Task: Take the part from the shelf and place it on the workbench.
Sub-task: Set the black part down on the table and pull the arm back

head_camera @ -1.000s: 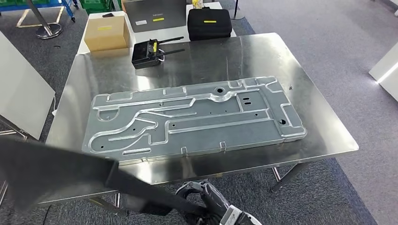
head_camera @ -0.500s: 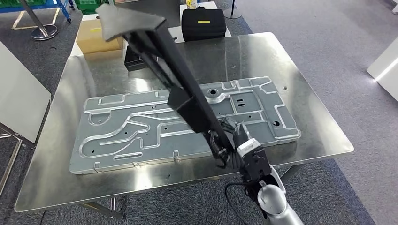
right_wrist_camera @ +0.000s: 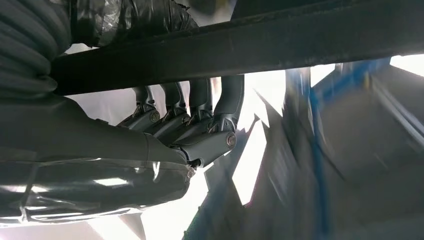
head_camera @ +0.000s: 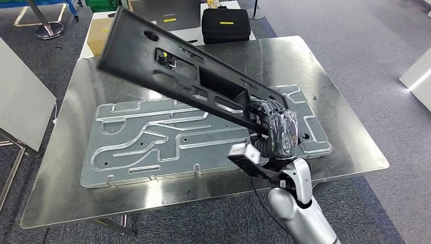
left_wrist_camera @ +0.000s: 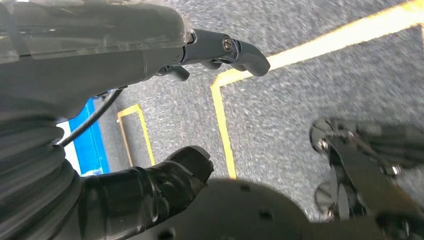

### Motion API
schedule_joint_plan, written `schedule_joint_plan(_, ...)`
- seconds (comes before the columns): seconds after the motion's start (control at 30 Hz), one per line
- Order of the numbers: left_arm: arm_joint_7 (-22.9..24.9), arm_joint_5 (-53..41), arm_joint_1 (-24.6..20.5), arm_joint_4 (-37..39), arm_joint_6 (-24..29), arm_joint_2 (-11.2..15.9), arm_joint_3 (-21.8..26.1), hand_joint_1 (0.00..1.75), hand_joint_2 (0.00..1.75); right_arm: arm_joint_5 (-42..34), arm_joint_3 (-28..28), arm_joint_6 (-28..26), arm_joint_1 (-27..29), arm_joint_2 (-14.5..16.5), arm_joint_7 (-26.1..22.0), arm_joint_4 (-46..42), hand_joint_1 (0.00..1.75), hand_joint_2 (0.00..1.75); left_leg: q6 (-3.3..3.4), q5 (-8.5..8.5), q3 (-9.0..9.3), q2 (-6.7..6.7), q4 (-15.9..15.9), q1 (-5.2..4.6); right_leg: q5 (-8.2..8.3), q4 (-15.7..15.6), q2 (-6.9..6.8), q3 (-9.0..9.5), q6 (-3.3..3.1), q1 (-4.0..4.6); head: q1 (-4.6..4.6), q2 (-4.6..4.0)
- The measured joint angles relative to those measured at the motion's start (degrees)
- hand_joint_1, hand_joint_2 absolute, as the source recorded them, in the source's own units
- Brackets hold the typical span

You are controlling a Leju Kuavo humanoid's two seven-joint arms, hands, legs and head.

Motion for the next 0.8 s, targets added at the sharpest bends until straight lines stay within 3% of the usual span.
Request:
schedule_joint_plan(0.17, 0.0, -0.1, -0.1, 0.0, -0.2, 0.0, -0.3, 0.0, 1.75, 6.3, 0.9, -2.1, -0.2, 0.3, 1.8, 1.7, 1.75, 1.75, -0.32, -0.14, -0.12, 0.0, 0.2, -0.1, -0.18, -0.7, 0.07, 0.24, -0.32, 0.1, -0.05, 0.0)
schedule_joint_plan(0.27, 0.0, -0.1, -0.2, 0.0, -0.4, 0.0, -0.9, 0.0, 1.75, 15.0, 2.5, -4.2, -0.1, 0.9, 5.4, 5.0, 1.75, 1.75, -0.7, -0.04, 0.01, 0.04, -0.2, -0.04, -0.15, -0.6, 0.18, 0.14, -0.8, 0.15, -0.09, 0.0)
schedule_joint_plan(0.33, -0.3, -0.5, -0.5, 0.0, -0.5, 0.0, -2.0, 0.0, 1.75, 22.1, 9.4, -5.4, -3.0, 1.0, 20.9, 13.0, 1.75, 1.75, -1.41, -2.53, -1.96, 0.06, 4.0, 0.14, -0.05, -0.8, 0.04, 0.18, -1.81, 0.2, -0.09, 0.0)
schedule_joint_plan(0.4, -0.6, -0.8, -0.7, 0.0, -0.6, 0.0, -3.3, 0.0, 1.75, 25.7, 20.1, -6.1, -7.6, 0.6, 38.7, 22.4, 1.75, 1.75, -2.03, -6.39, -5.97, 0.08, 12.2, 0.27, 0.04, -1.1, -0.09, 0.22, -2.72, 0.24, -0.09, 0.0)
schedule_joint_plan(0.43, -0.7, -0.9, -0.6, 0.0, -0.6, 0.0, -3.6, 0.0, 1.75, 25.7, 24.4, -6.3, -9.0, 0.4, 41.6, 25.3, 1.75, 1.75, -2.06, -7.13, -7.44, 0.08, 15.1, 0.27, 0.0, -1.1, -0.02, 0.26, -2.81, 0.36, -0.08, 0.0)
schedule_joint_plan(0.47, -0.7, -0.9, -0.6, 0.0, -0.6, 0.0, -4.0, 0.0, 1.75, 25.8, 28.5, -6.5, -9.8, 0.2, 42.7, 28.0, 1.75, 1.75, -1.97, -6.7, -8.06, 0.07, 16.0, 0.26, -0.07, -1.1, 0.04, 0.38, -2.87, 0.48, -0.08, 0.0)
schedule_joint_plan(0.5, -0.7, -0.9, -0.6, 0.0, -0.7, 0.0, -4.3, 0.0, 1.75, 25.9, 32.1, -6.6, -10.3, 0.2, 42.8, 30.6, 1.75, 1.75, -1.77, -5.21, -7.7, 0.07, 14.8, 0.24, -0.16, -1.0, 0.08, 0.55, -2.89, 0.59, -0.08, 0.0)
schedule_joint_plan(0.57, -0.7, -0.8, -0.7, 0.0, -0.7, 0.0, -4.9, 0.0, 1.75, 26.0, 37.3, -6.7, -10.5, 0.3, 42.9, 34.8, 1.75, 1.75, -1.05, -0.84, -4.9, 0.07, 7.6, 0.07, -0.39, -1.0, -0.08, 0.9, -2.79, 0.73, -0.07, 0.0)
schedule_joint_plan(0.6, -0.8, -0.8, -0.7, 0.0, -0.8, 0.0, -5.2, 0.0, 1.75, 26.0, 39.0, -6.8, -10.8, 0.4, 42.9, 36.7, 1.75, 1.75, -0.74, 0.58, -3.42, 0.07, 4.0, -0.09, -0.49, -1.0, -0.17, 0.89, -2.65, 0.83, -0.07, 0.0)
schedule_joint_plan(0.67, -0.9, -0.7, -0.7, 0.0, -0.7, 0.0, -5.8, 0.0, 1.75, 26.0, 41.3, -7.3, -11.7, 0.7, 42.8, 39.9, 1.75, 1.75, -0.35, 1.33, -1.96, 0.09, 0.5, -0.43, -0.47, -1.0, -0.2, 0.75, -2.23, 0.9, -0.07, 0.0)
schedule_joint_plan(0.77, -0.8, -0.8, -0.7, 0.0, -0.7, 0.0, -6.4, 0.0, 1.75, 26.0, 42.8, -7.7, -12.7, 1.1, 42.7, 43.5, 1.75, 1.75, 0.26, 1.51, -1.24, 0.22, -0.5, -0.37, -0.62, -1.1, -0.06, 1.02, -1.29, 0.91, -0.07, 0.0)
schedule_joint_plan(0.8, -0.8, -0.8, -0.7, 0.0, -0.7, -0.1, -6.5, 0.0, 1.75, 26.1, 42.9, -7.7, -12.9, 1.1, 42.7, 44.5, 1.75, 1.75, 0.61, 1.69, -0.88, 0.32, -0.9, -0.23, -1.37, -0.1, -0.05, 0.75, -1.0, 0.92, -0.05, 0.0)
